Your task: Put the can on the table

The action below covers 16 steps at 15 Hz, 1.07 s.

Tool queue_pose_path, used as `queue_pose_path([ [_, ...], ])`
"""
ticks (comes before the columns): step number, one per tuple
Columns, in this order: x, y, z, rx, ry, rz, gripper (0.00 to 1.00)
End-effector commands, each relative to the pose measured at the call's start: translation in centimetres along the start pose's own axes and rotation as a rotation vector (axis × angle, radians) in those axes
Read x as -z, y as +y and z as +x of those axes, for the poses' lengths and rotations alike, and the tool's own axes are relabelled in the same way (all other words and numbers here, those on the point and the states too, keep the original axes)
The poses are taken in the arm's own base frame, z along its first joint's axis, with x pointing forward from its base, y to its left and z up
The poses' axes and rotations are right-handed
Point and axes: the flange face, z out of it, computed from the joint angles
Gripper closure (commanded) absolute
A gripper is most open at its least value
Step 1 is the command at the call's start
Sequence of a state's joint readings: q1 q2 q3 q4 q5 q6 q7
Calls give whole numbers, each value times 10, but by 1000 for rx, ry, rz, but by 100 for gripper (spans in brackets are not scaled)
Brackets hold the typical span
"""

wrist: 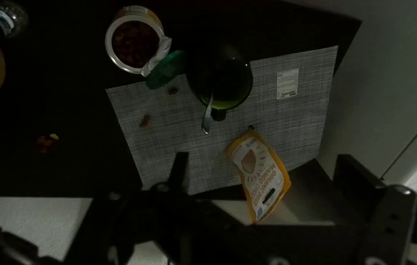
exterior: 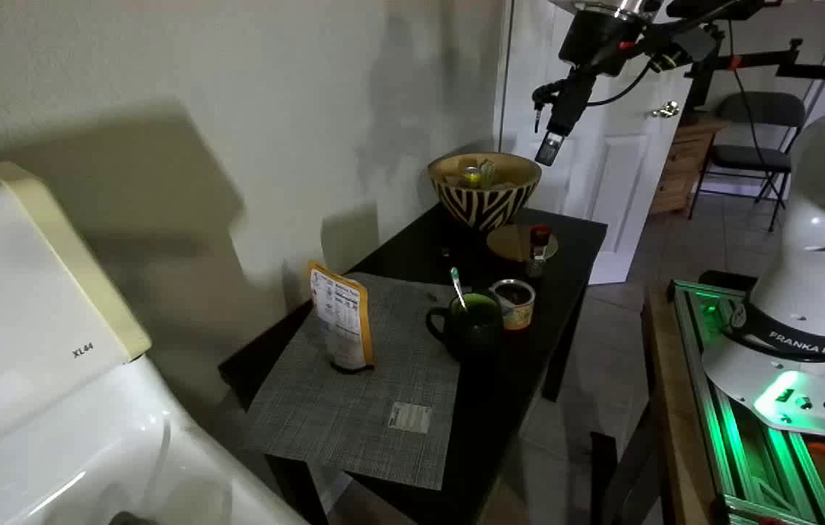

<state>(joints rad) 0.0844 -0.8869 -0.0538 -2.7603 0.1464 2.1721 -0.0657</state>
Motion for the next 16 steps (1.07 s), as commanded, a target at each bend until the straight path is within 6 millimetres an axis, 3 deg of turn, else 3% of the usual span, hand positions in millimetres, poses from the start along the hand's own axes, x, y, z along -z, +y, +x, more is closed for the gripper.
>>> queue_pose_path([
  [1,-1,0,0,0,-3,0,0],
  [4,-1,2,5,-22,19,-13,0],
  [7,7,29,34,-87,71,-92,0],
  [11,8,105,72,-167,-16,-259,0],
  [16,8,230,103,-245,-128,-334,0],
])
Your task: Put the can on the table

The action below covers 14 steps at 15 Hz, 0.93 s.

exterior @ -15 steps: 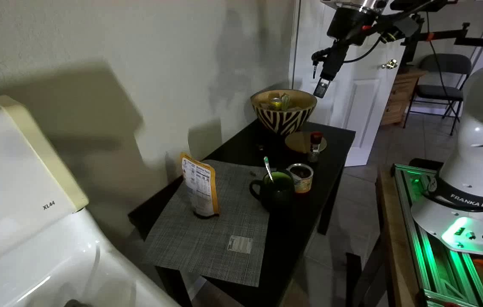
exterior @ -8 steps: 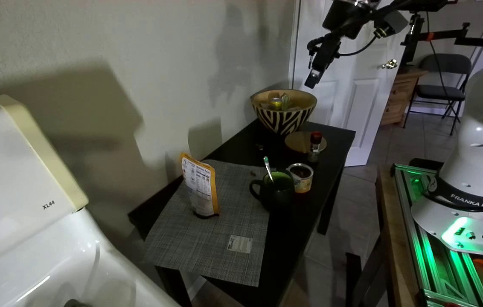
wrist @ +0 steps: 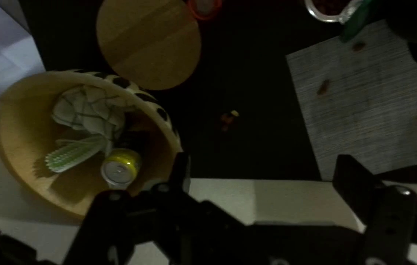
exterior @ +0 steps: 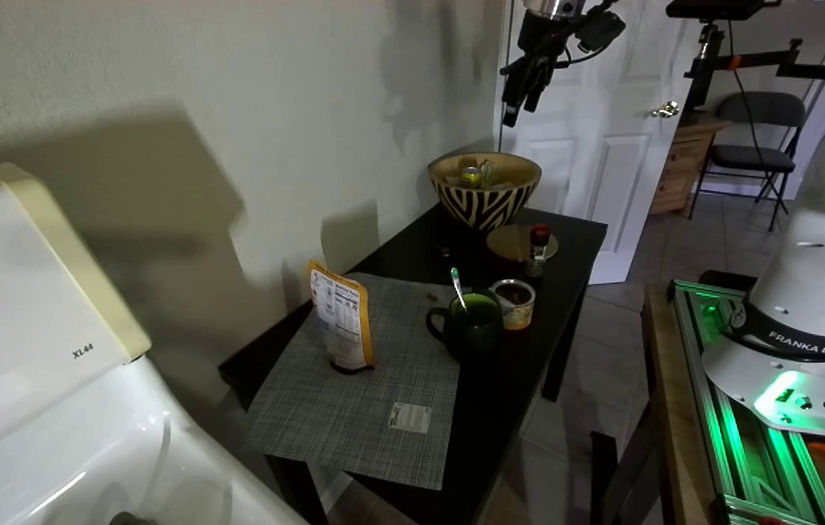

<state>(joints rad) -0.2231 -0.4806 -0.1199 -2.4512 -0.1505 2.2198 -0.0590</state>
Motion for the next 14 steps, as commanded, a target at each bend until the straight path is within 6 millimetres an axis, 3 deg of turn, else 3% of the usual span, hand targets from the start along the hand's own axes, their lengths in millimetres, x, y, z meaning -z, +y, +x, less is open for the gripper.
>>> queue_pose_path([
  [1,-29,70,42,-53,-92,-1,0],
  [4,-46,127,58,-163,-97,84,0],
  [8,-68,178,67,-248,-124,217,0],
  [11,-85,199,88,-202,-166,170,0],
  [14,-118,208,126,-162,-161,-17,0],
])
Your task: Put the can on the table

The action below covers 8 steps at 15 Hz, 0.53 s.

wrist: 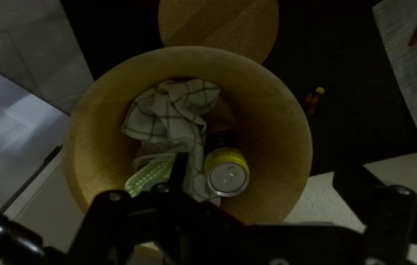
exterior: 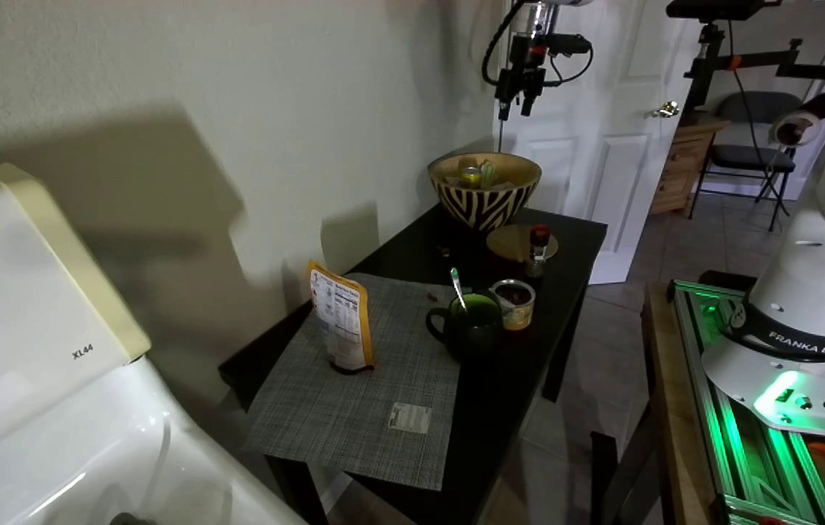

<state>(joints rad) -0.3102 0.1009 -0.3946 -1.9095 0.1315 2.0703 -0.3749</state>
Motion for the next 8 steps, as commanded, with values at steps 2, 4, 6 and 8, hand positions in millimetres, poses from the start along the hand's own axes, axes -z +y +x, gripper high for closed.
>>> queue_pose_path([
  [2,-15,2,28,23,12,-95,0],
  [4,-31,1,47,32,9,-137,0],
  [6,-37,1,53,35,5,-146,0],
  [8,-48,1,54,55,-2,-121,0],
])
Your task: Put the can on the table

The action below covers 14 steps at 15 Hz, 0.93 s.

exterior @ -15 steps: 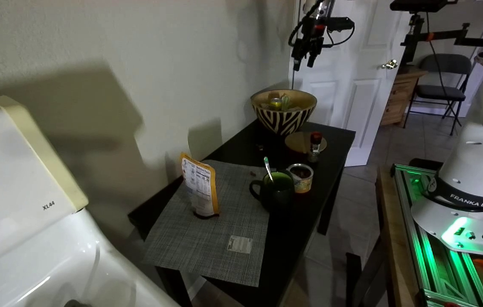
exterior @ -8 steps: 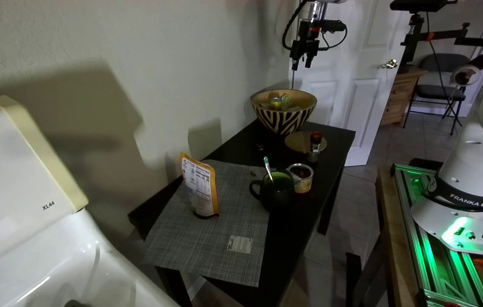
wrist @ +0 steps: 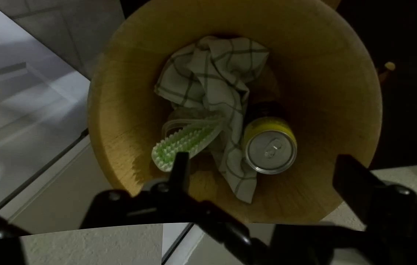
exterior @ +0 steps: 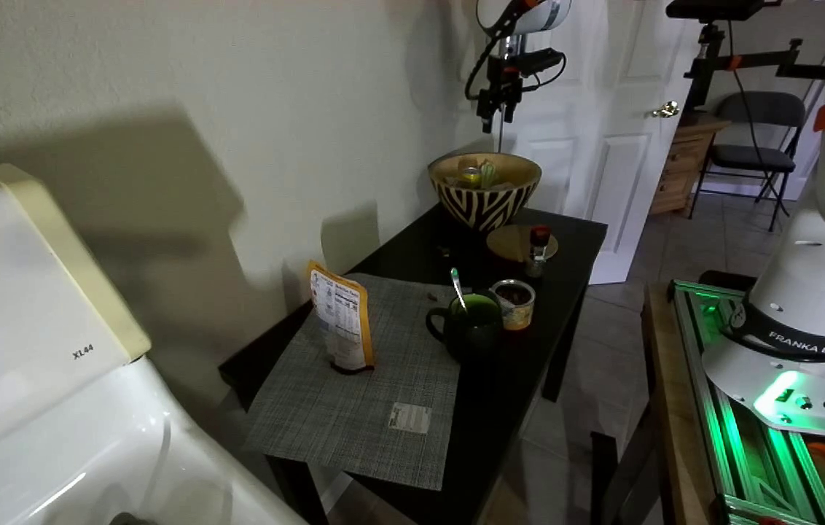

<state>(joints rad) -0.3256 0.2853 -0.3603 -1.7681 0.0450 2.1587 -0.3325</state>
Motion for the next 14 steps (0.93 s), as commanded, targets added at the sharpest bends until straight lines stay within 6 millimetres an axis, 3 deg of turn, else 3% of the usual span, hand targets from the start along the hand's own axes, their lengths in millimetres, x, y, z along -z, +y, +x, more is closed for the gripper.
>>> queue_pose_path([
  [1,-19,-3,3,44,-8,29,0],
  [8,-86,-11,15,97,-26,75,0],
  [14,-120,-9,30,99,-14,114,0],
])
